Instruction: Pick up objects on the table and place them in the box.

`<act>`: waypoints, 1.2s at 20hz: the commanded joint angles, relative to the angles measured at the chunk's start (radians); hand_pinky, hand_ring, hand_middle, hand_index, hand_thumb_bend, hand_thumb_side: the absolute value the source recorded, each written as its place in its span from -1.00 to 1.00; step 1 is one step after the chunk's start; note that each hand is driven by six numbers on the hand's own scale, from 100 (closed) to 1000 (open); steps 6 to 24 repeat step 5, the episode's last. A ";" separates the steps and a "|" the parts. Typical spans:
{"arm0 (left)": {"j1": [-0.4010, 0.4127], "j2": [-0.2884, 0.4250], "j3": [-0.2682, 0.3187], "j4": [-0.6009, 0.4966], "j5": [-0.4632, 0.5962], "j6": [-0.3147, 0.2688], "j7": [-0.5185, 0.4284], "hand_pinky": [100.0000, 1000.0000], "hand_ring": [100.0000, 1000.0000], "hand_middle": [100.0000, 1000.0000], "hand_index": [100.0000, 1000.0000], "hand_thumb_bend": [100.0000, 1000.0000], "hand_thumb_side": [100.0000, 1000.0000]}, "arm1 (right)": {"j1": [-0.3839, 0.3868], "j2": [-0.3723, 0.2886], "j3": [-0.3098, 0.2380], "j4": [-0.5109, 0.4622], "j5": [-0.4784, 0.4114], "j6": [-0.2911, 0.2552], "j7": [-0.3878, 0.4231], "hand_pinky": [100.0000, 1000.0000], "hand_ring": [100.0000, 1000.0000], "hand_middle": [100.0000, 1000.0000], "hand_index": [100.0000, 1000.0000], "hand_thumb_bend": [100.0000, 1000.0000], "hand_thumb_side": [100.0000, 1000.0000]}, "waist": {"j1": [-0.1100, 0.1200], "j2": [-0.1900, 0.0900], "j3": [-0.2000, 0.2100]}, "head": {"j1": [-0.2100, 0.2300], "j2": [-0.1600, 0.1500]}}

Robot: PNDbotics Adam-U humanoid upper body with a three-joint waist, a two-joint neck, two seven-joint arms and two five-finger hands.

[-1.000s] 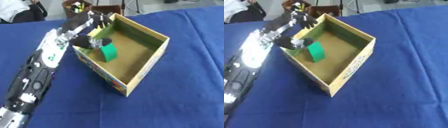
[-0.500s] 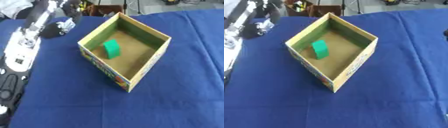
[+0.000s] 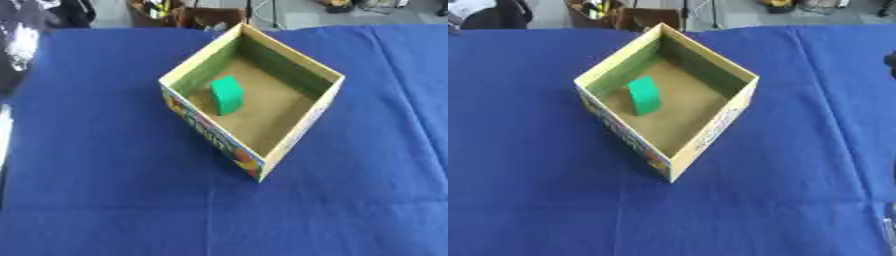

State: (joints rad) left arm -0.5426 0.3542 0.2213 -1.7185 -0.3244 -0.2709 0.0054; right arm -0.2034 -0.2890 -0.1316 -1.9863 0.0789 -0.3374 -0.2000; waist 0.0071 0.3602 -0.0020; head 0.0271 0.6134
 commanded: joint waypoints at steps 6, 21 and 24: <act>0.126 -0.064 0.007 -0.176 0.101 0.036 0.100 0.06 0.16 0.36 0.66 -0.21 1.00 | 0.011 -0.064 -0.017 -0.014 0.014 -0.073 -0.002 0.81 0.76 0.38 0.62 -1.00 0.67 | -0.018 -0.026 0.012 | -0.008 0.007; 0.126 -0.064 0.007 -0.176 0.101 0.036 0.100 0.06 0.16 0.36 0.66 -0.21 1.00 | 0.011 -0.064 -0.017 -0.014 0.014 -0.073 -0.002 0.81 0.76 0.38 0.62 -1.00 0.67 | -0.018 -0.026 0.012 | -0.008 0.007; 0.126 -0.064 0.007 -0.176 0.101 0.036 0.100 0.06 0.16 0.36 0.66 -0.21 1.00 | 0.011 -0.064 -0.017 -0.014 0.014 -0.073 -0.002 0.81 0.76 0.38 0.62 -1.00 0.67 | -0.018 -0.026 0.012 | -0.008 0.007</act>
